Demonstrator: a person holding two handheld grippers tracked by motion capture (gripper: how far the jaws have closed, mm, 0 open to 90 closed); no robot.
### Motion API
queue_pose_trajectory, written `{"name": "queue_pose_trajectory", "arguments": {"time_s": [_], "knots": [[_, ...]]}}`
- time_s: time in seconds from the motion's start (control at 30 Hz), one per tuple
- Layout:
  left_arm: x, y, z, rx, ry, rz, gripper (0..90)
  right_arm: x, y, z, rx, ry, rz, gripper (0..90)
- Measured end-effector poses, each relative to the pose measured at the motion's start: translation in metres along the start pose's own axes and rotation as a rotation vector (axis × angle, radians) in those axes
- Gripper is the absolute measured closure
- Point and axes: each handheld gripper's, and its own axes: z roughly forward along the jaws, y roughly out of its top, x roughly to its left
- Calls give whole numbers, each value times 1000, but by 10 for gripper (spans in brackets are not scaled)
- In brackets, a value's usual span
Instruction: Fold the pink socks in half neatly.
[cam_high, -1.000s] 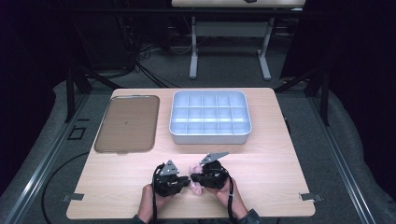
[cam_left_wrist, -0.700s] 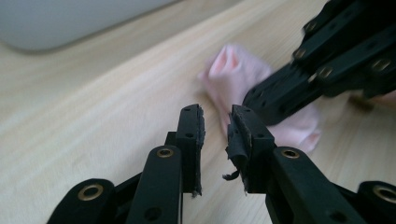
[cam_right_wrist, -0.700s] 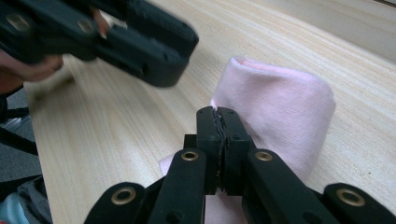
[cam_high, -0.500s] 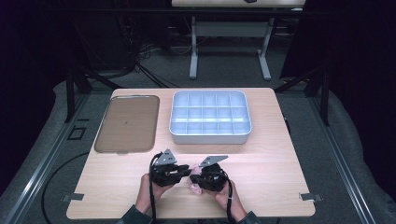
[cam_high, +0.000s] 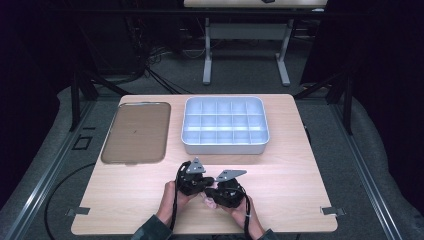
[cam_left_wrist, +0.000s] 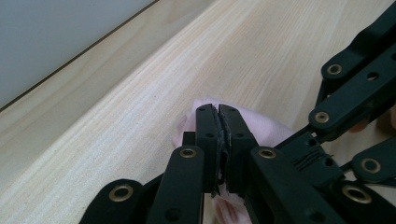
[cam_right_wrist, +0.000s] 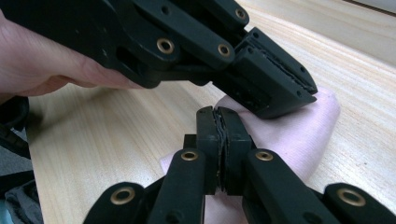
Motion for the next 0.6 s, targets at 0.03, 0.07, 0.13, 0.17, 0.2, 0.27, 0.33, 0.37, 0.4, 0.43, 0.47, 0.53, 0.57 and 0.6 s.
{"name": "queue_pose_trajectory", "arguments": {"time_s": [0.03, 0.07, 0.13, 0.17, 0.2, 0.27, 0.33, 0.37, 0.4, 0.43, 0.47, 0.53, 0.57, 0.6], "knots": [[0, 1, 0, 12, 3, 9, 872, 0, 0, 0, 0, 0, 0, 884], [-1, 1, 1, 14, 5, 11, 873, 0, 0, -1, 5, -5, -2, 882], [-1, 2, 2, 28, 20, 22, 875, 5, -1, -5, 12, -30, -6, 857], [-3, 2, 2, 31, 32, 30, 875, 8, -1, -7, 14, -24, -12, 828], [-3, 2, 2, 32, 36, 33, 876, 11, -2, -10, 12, -26, -20, 824], [-3, 2, 3, 28, 37, 30, 876, 14, -5, -17, 12, -29, -30, 833], [-3, 2, 2, 27, 37, 28, 876, 15, -5, -19, 7, -30, -24, 841], [-4, 2, 2, 26, 39, 25, 876, 15, -7, -22, 18, -36, -23, 858], [-4, 2, 2, 26, 41, 25, 876, 15, -7, -22, 18, -36, -23, 858], [-4, 2, 2, 27, 43, 30, 876, 15, -8, -22, 28, -37, -23, 861], [-4, 2, 2, 27, 43, 33, 876, 13, -12, -19, 33, -37, -18, 873], [-5, 2, 2, 29, 45, 34, 877, 11, -13, -18, 25, -29, -7, 883], [-5, 2, 2, 30, 45, 36, 876, 8, -15, -17, 17, -12, 12, 897], [-5, 2, 2, 30, 45, 36, 877, 5, -15, -17, 18, 1, 20, 898]]}}
